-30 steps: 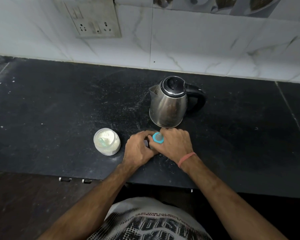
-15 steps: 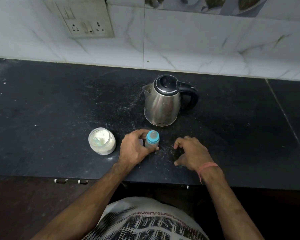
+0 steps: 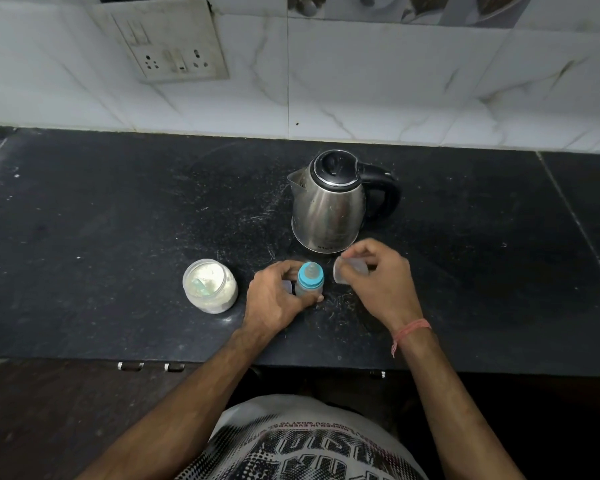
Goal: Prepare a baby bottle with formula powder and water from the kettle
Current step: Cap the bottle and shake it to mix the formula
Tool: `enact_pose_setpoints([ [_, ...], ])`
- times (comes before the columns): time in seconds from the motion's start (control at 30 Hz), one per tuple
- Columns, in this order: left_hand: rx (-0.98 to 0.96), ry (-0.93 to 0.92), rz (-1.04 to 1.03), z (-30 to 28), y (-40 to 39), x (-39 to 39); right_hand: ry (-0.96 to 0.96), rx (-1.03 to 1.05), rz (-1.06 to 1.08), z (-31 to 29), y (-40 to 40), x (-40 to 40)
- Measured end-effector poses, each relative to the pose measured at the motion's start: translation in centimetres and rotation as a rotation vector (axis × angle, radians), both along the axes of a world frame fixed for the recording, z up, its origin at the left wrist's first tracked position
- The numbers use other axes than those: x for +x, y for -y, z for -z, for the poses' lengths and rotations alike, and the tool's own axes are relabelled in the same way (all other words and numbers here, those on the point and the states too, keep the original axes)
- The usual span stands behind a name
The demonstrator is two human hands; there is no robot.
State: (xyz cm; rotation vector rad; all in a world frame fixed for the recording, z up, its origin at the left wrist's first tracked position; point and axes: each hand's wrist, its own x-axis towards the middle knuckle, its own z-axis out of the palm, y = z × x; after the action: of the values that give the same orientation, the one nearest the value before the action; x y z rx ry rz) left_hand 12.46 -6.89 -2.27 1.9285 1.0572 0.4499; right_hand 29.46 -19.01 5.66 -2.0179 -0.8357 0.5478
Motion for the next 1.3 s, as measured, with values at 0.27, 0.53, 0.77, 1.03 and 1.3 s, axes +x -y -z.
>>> enact_pose_setpoints([
  [0.27,0.006,-0.015,-0.012,-0.4,0.1,0.0,0.152,0.062,-0.167,-0.9,-2.9,-2.2],
  [0.53,0.041,-0.03,-0.035,-0.5,0.3,0.0,0.332,-0.074,-0.426,0.4,-4.5,-4.1],
  [0.77,0.047,0.002,-0.026,-0.3,0.4,0.0,0.319,0.053,-0.409,3.8,-3.0,-3.9],
  [1.03,0.063,-0.005,-0.026,0.5,0.0,-0.1,0.382,0.077,-0.343,7.2,-2.4,-4.8],
  [1.3,0.08,0.047,-0.019,1.4,-0.2,-0.2,0.291,0.206,-0.299,8.3,-3.0,-5.1],
])
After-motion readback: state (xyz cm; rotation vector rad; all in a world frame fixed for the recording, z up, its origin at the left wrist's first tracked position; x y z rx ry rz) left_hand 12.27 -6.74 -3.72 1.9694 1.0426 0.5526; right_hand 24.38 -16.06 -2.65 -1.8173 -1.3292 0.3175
